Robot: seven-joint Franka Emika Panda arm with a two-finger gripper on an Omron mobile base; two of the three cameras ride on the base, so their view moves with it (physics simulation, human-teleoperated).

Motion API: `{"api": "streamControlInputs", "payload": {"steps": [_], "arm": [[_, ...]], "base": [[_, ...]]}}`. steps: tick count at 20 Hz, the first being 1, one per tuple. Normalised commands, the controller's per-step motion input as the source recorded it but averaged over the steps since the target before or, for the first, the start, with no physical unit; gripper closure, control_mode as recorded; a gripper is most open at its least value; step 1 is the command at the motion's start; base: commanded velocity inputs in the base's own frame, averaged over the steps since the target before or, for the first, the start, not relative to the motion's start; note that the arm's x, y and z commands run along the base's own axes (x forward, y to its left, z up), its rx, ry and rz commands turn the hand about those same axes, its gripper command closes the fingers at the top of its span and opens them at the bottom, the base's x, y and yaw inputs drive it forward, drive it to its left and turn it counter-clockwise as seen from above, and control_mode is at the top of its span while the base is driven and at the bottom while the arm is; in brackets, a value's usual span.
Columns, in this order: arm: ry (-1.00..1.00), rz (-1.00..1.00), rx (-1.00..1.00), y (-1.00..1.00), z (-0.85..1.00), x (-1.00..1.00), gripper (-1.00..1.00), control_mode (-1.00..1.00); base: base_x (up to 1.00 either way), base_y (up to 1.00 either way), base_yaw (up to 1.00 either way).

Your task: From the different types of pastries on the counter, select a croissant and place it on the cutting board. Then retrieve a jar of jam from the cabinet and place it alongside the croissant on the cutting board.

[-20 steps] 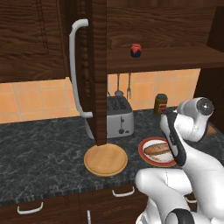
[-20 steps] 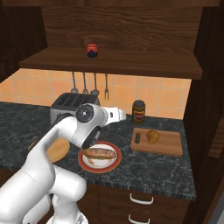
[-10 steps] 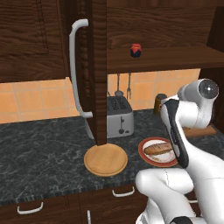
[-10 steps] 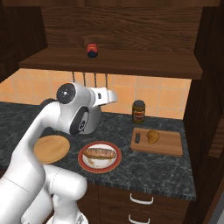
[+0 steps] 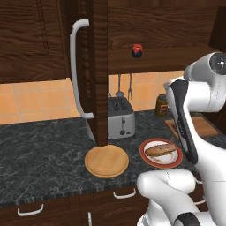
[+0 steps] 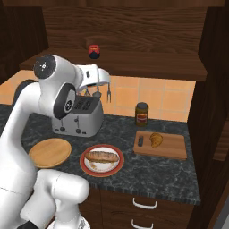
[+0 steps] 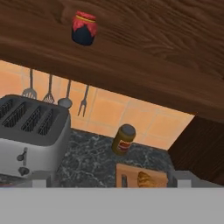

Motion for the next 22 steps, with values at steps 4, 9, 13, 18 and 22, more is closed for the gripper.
{"api": "streamControlInputs", "payload": {"steps": [4, 9, 13, 18, 22], "arm": [[0.00, 0.00, 0.00, 0.25, 0.77, -0.34, -1.00, -1.00], [-0.02, 0.00, 0.00, 0.23, 0.45, -0.14, -1.00, -1.00], [-0.01, 0.00, 0.05, 0.22, -0.04, 0.00, -1.00, -1.00], [-0.04, 0.00, 0.17, 0.15, -0.01, 0.00, -1.00, -1.00], [-0.04, 0.00, 0.09, 0.03, 0.00, 0.00, -1.00, -1.00]], "base": [[0.00, 0.00, 0.00], [0.00, 0.00, 0.00], [0.00, 0.00, 0.00], [0.00, 0.00, 0.00], [0.00, 0.00, 0.00]]}}
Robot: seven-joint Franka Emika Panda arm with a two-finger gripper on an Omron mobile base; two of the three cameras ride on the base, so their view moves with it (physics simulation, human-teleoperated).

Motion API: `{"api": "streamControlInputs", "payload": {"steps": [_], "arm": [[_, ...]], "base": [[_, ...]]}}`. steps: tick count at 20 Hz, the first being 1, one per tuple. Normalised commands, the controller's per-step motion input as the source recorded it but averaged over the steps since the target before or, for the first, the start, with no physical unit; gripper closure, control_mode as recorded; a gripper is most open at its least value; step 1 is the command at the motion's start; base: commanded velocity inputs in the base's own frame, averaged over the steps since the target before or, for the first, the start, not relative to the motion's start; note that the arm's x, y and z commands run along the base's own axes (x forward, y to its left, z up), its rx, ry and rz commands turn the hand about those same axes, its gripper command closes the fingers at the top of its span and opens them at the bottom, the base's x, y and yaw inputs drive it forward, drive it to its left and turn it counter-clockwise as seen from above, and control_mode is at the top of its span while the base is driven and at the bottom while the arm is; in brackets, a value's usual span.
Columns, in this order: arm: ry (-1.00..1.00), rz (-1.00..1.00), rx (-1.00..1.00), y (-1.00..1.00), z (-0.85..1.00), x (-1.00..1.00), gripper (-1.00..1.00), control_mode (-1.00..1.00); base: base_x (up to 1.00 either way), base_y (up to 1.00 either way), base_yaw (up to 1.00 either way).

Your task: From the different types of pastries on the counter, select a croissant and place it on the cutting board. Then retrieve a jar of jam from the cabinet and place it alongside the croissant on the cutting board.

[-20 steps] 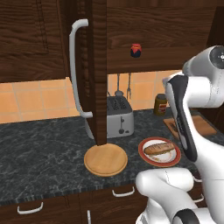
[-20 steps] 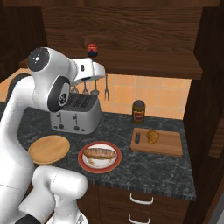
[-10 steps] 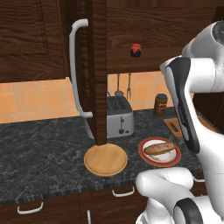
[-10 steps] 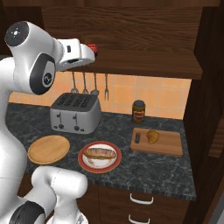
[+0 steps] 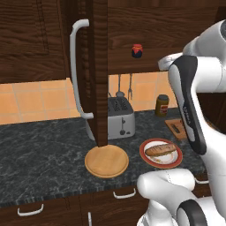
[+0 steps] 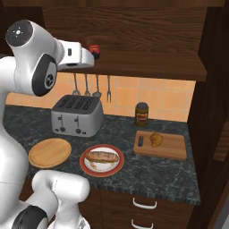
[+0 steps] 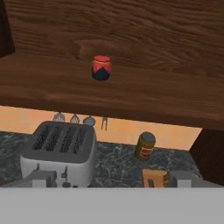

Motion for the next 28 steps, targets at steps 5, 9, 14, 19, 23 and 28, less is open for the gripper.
{"api": "streamControlInputs", "payload": {"steps": [5, 9, 14, 19, 23, 28], "arm": [[-0.13, 0.00, 0.03, 0.29, 0.00, 0.08, -1.00, -1.00], [-0.17, 0.00, 0.07, 0.12, 0.00, 0.06, -1.00, -1.00], [-0.06, 0.00, 0.08, 0.01, 0.00, 0.01, -1.00, -1.00], [-0.03, 0.00, 0.00, 0.02, 0.01, 0.39, -1.00, -1.00], [-0.03, 0.00, 0.00, 0.06, 0.04, 0.56, -1.00, -1.00], [0.00, 0.00, 0.00, 0.14, 0.00, 0.43, -1.00, -1.00]], "base": [[0.00, 0.00, 0.00], [0.00, 0.00, 0.00], [0.00, 0.00, 0.00], [0.00, 0.00, 0.00], [0.00, 0.00, 0.00], [0.00, 0.00, 0.00]]}}
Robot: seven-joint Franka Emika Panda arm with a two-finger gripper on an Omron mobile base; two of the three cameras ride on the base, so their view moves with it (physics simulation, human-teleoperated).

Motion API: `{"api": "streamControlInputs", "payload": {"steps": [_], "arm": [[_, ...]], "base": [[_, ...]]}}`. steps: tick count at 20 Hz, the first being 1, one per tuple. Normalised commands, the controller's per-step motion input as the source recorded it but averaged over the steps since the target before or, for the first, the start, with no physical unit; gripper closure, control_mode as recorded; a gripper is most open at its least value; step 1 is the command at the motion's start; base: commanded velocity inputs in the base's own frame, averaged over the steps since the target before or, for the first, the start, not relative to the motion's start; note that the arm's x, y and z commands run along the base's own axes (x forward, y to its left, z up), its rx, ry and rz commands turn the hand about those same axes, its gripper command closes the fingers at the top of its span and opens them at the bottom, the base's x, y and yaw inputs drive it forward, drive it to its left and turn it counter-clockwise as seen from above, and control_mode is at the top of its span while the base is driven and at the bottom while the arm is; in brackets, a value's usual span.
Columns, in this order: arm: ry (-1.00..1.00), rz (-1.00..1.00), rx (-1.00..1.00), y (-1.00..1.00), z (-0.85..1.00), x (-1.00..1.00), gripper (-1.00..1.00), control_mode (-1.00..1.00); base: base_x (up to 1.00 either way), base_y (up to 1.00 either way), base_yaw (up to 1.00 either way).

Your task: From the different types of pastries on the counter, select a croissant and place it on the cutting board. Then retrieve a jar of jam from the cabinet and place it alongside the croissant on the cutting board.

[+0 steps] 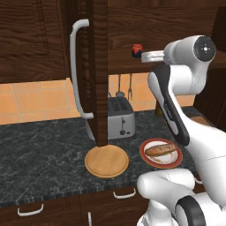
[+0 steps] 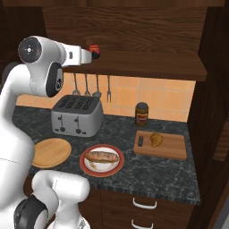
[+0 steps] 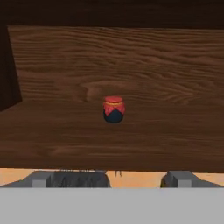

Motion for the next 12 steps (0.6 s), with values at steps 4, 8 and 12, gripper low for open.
{"api": "streamControlInputs", "payload": {"steps": [4, 8, 12], "arm": [[0.00, 0.00, 0.00, 0.00, 0.02, 0.36, -1.00, -1.00], [0.00, 0.00, 0.00, 0.00, 0.01, 0.44, -1.00, -1.00], [0.00, 0.00, 0.00, 0.00, 0.00, 0.33, -1.00, -1.00]], "base": [[0.00, 0.00, 0.00], [0.00, 0.00, 0.00], [0.00, 0.00, 0.00]]}}
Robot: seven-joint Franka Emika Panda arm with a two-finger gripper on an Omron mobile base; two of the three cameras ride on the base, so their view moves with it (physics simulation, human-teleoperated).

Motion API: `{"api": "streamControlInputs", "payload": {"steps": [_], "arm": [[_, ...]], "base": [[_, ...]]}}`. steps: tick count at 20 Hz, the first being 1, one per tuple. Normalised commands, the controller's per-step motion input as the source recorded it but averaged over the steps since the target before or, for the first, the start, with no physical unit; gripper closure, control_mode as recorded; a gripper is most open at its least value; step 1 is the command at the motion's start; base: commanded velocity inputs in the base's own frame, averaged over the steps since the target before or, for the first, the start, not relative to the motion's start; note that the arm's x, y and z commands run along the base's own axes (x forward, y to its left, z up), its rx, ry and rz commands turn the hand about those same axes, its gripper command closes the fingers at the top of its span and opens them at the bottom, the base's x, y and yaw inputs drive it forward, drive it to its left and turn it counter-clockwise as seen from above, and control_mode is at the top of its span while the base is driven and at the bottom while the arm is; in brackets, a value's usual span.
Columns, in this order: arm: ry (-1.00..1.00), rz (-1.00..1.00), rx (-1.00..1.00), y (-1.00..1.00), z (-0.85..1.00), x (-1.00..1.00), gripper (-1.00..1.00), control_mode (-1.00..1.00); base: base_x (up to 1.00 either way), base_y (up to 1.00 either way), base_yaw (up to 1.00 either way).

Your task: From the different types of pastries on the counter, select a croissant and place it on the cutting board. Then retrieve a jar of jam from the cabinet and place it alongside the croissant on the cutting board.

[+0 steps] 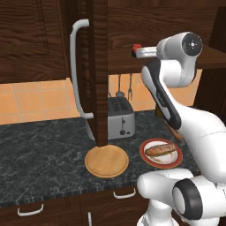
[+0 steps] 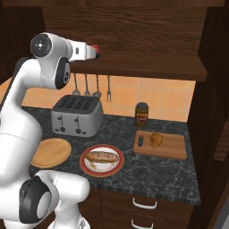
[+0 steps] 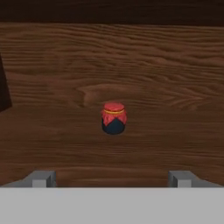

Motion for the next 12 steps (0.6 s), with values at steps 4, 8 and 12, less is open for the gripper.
{"api": "streamControlInputs", "payload": {"steps": [4, 8, 12], "arm": [[0.00, 0.00, 0.00, 0.00, 0.00, 0.26, -1.00, -1.00], [0.00, 0.00, 0.00, 0.00, 0.00, 0.27, -1.00, -1.00], [0.00, 0.00, 0.00, 0.00, 0.00, 0.25, -1.00, -1.00]], "base": [[0.00, 0.00, 0.00], [0.00, 0.00, 0.00], [0.00, 0.00, 0.00]]}}
